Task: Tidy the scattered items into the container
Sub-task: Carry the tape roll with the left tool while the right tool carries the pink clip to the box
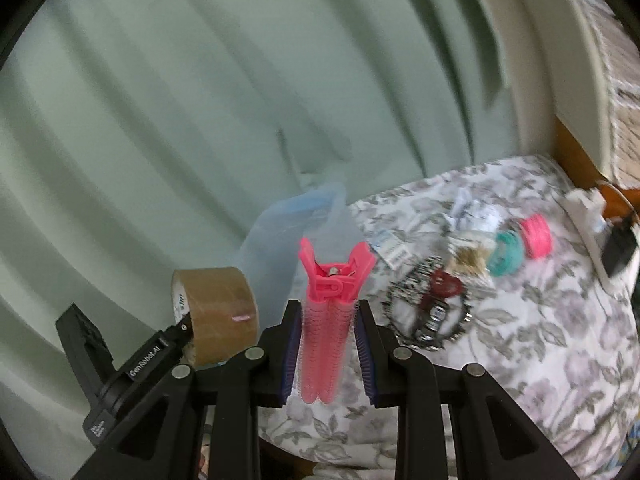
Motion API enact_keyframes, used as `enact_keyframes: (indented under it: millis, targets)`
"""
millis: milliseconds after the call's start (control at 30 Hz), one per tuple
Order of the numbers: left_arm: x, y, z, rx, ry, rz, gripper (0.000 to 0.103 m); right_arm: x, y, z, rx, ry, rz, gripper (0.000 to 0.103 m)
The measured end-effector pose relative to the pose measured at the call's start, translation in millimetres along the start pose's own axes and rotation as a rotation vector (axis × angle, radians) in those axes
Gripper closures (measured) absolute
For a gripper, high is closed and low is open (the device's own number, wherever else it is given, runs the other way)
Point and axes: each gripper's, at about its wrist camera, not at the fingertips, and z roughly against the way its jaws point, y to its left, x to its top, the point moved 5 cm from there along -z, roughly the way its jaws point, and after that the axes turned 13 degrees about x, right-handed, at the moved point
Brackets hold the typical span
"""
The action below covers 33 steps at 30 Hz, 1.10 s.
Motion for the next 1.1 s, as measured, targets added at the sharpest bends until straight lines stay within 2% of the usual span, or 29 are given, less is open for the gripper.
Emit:
enact_keyframes:
  millis: [233,567,833,1100]
  targets:
    - [8.2,29.1,-8.2,0.029,-0.008,0.046,0.092,1.6,22.3,-39.6,0.021,0.068,0.054,0.074]
    - [16.0,55.9,-23.6,0.063,0.005,0.087,0.092,17.4,39.9,-76.8,0.038,0.089,0.115,0.074]
    - [18.8,67.4,-32.1,0.080,0.014,0.099,0.092,19.1,51.2,-107.5,0.060,0.123,0.159,0.074]
    - [19.9,73.7,-40.7,0.089,0.032,0.107,0.092,11.5,44.6,-136.6,0.064,0.190,0.158,0.074]
